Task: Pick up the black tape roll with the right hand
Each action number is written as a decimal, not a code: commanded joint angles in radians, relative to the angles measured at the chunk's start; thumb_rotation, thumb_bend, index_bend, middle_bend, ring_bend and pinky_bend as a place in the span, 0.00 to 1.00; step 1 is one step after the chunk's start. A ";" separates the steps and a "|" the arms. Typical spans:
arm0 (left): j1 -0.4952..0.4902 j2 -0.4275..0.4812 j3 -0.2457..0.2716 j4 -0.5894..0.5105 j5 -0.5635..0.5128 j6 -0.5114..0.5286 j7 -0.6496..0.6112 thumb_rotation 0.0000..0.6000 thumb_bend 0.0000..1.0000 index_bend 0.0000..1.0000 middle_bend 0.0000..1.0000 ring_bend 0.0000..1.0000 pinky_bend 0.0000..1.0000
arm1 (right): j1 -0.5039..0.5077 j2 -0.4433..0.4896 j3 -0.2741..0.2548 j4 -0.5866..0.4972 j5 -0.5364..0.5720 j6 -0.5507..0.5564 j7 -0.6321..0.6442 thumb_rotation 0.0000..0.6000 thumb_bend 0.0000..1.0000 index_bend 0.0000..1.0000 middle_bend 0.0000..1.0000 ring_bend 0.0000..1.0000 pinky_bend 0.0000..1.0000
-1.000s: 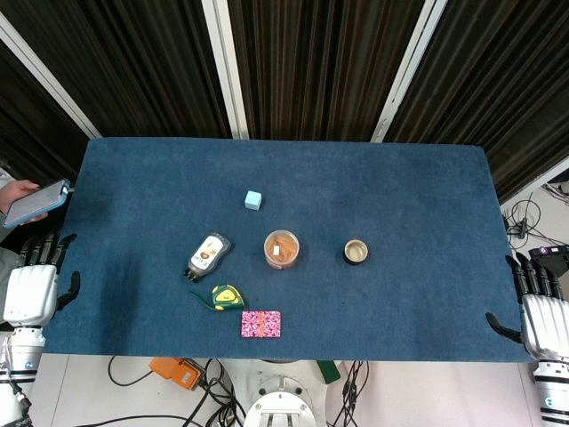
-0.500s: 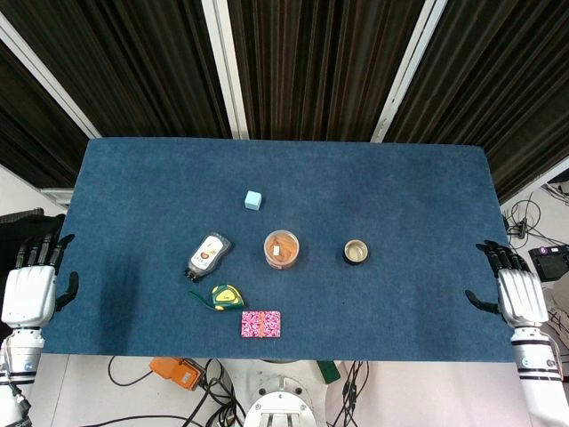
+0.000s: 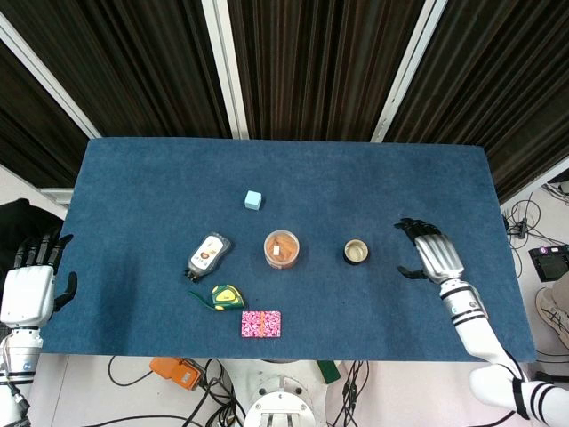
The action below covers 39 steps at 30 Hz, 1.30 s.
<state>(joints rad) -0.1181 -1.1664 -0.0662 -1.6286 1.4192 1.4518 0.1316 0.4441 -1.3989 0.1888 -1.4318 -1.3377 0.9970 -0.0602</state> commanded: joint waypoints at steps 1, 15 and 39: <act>0.000 0.001 0.000 0.000 -0.001 -0.001 -0.002 1.00 0.45 0.14 0.04 0.12 0.08 | 0.042 -0.027 0.005 -0.011 0.014 -0.042 -0.038 1.00 0.36 0.25 0.21 0.20 0.24; -0.002 0.004 0.001 -0.001 -0.002 -0.008 -0.009 1.00 0.45 0.14 0.04 0.12 0.08 | 0.138 -0.132 0.013 0.052 0.152 -0.125 -0.143 1.00 0.36 0.24 0.21 0.20 0.24; -0.003 0.005 0.001 -0.003 -0.007 -0.013 -0.011 1.00 0.45 0.14 0.04 0.13 0.08 | 0.212 -0.224 -0.001 0.143 0.174 -0.154 -0.118 1.00 0.36 0.40 0.36 0.42 0.44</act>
<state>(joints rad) -0.1208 -1.1615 -0.0656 -1.6310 1.4120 1.4387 0.1206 0.6555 -1.6225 0.1889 -1.2889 -1.1632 0.8423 -0.1778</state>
